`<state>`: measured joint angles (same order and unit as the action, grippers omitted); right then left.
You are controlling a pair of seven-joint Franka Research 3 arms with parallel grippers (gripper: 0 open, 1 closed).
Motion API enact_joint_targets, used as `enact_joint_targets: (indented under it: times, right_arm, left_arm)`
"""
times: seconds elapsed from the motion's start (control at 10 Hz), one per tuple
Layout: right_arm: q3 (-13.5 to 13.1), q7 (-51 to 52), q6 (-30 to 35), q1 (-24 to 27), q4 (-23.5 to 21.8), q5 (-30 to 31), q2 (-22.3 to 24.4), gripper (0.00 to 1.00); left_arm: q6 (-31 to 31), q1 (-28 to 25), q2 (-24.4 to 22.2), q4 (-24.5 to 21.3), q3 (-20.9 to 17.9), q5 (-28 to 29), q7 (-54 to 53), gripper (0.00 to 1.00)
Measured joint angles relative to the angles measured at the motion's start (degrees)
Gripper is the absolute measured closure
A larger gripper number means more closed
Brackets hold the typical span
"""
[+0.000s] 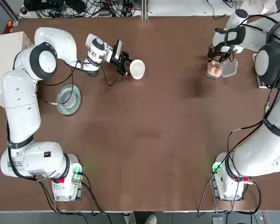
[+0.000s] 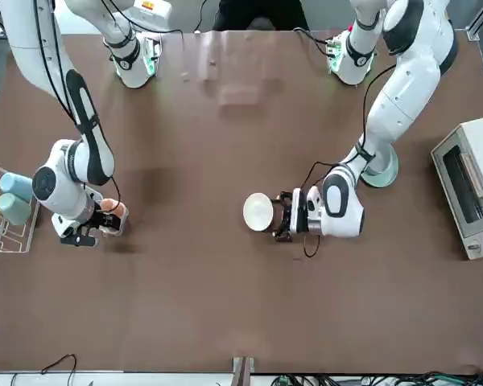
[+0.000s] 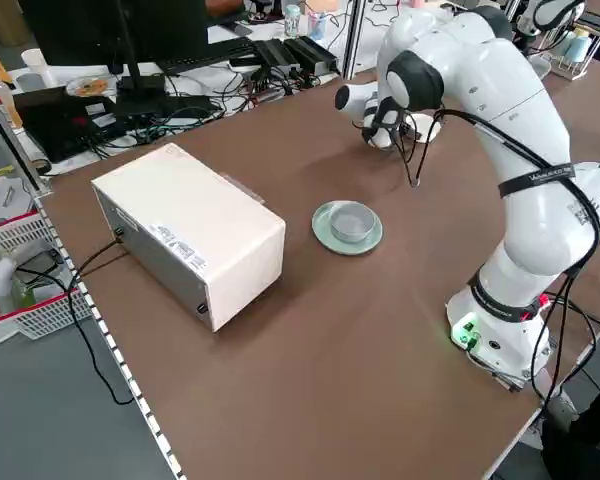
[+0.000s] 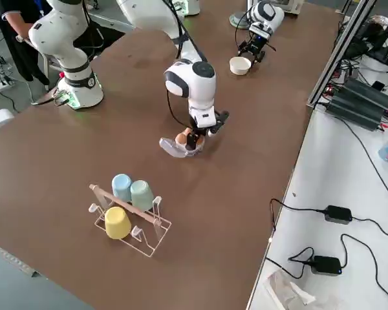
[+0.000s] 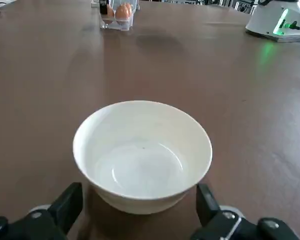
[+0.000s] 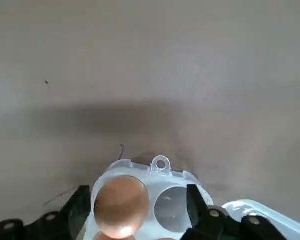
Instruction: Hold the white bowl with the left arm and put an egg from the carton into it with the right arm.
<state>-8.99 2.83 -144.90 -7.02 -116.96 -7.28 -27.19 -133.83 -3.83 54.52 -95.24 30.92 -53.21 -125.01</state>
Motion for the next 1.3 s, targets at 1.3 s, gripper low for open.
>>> enact_joint_targets:
  times: [1.3]
  right_arm:
    - [0.1,0.0,-1.3,-0.2,0.2,-0.2,0.1,0.55]
  left_arm:
    - [-0.4,0.5,0.9,0.3,0.1,-1.0,0.0,0.0]
